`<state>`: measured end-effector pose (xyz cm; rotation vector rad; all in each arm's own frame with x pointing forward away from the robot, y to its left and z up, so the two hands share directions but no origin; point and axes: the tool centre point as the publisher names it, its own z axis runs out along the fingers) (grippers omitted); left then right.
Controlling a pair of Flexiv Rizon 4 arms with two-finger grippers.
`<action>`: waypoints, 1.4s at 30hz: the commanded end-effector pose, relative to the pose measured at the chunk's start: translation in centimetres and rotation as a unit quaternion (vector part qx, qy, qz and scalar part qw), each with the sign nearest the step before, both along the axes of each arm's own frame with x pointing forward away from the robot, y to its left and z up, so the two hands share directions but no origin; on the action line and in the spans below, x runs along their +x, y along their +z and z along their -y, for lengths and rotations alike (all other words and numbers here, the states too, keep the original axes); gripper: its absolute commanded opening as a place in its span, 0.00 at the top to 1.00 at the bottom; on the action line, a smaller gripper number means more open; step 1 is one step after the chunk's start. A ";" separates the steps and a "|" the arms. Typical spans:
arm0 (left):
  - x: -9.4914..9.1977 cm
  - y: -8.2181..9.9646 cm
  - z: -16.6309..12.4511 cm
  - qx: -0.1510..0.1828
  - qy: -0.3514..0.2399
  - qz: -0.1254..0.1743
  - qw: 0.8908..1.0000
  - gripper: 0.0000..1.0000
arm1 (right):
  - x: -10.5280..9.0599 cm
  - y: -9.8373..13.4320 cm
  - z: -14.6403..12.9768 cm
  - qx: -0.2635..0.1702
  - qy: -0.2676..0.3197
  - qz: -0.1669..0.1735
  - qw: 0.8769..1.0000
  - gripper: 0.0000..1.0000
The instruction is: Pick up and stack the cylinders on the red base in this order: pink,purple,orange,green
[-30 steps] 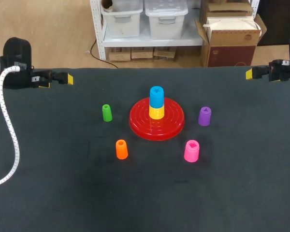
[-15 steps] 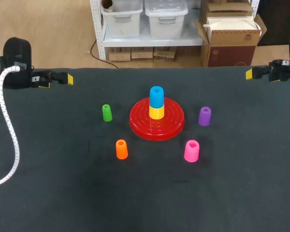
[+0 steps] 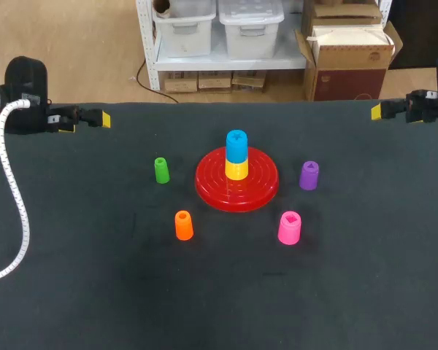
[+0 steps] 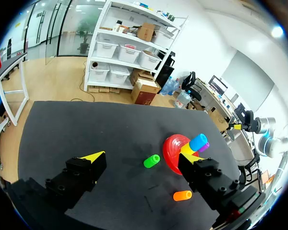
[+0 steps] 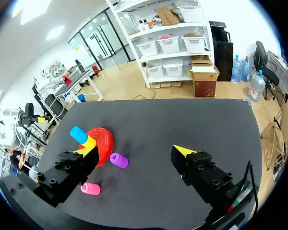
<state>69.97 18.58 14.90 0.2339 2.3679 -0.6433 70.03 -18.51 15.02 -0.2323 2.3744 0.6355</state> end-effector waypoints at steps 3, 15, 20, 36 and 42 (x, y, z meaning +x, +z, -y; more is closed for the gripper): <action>0.0 0.1 0.1 0.003 0.002 -0.003 1.000 0.00 | 0.0 0.0 0.0 0.000 0.000 0.000 1.000 0.00; 0.0 0.1 0.1 0.003 0.002 -0.003 1.000 0.00 | 0.0 0.0 0.0 0.000 0.000 0.000 1.000 0.00; 0.0 0.1 0.1 0.003 0.002 -0.003 1.000 0.00 | 0.0 0.0 0.0 0.000 0.000 0.000 1.000 0.00; -0.2 1.0 1.2 0.031 -0.200 0.144 0.969 0.00 | 0.0 0.0 0.0 0.000 0.000 0.000 1.000 0.00; -3.0 0.4 1.5 0.062 -0.524 0.314 0.789 0.00 | 0.0 0.0 0.0 0.000 0.000 0.000 1.000 0.00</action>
